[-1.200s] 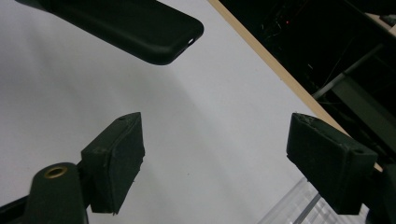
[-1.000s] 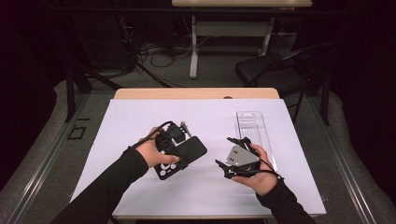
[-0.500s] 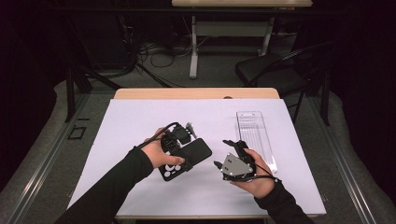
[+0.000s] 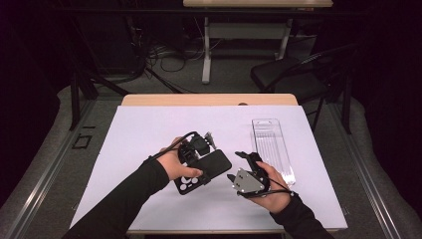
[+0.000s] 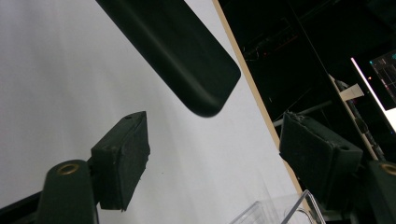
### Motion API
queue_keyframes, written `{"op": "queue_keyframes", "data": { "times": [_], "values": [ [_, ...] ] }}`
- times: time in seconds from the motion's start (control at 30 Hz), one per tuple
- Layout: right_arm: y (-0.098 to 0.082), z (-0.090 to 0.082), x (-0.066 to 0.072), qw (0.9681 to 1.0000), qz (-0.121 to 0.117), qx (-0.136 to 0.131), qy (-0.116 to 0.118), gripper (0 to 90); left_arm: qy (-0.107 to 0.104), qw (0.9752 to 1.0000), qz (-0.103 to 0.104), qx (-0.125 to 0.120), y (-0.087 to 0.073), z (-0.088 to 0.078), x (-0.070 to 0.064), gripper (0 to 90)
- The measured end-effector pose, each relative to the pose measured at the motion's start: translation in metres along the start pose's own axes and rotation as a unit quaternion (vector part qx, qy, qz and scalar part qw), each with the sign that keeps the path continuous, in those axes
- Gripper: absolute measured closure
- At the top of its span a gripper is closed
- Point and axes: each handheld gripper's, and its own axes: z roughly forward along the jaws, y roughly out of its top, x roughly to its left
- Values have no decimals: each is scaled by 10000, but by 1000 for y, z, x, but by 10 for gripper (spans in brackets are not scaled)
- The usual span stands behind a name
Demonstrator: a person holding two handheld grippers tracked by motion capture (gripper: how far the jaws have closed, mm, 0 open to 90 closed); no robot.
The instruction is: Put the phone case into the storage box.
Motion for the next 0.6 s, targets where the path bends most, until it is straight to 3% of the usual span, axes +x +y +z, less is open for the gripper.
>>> {"op": "queue_keyframes", "data": {
  "times": [0.43, 0.47, 0.53, 0.6],
  "values": [
    [2, 1, 8, 9984, -530, -99, -164, 240, -98, 9997, 131, 167, 11, 8, -8, 143],
    [2, 1, 10, 9987, -475, -82, -185, 240, -107, 9997, 139, 183, 12, 8, -9, 143],
    [3, 1, 9, 9973, -682, -116, -227, 240, -106, 9997, 158, 179, 13, 9, -10, 143],
    [3, 1, 11, 9974, -667, -103, -247, 240, -128, 9996, 146, 183, 14, 9, -11, 143]
  ]
}}
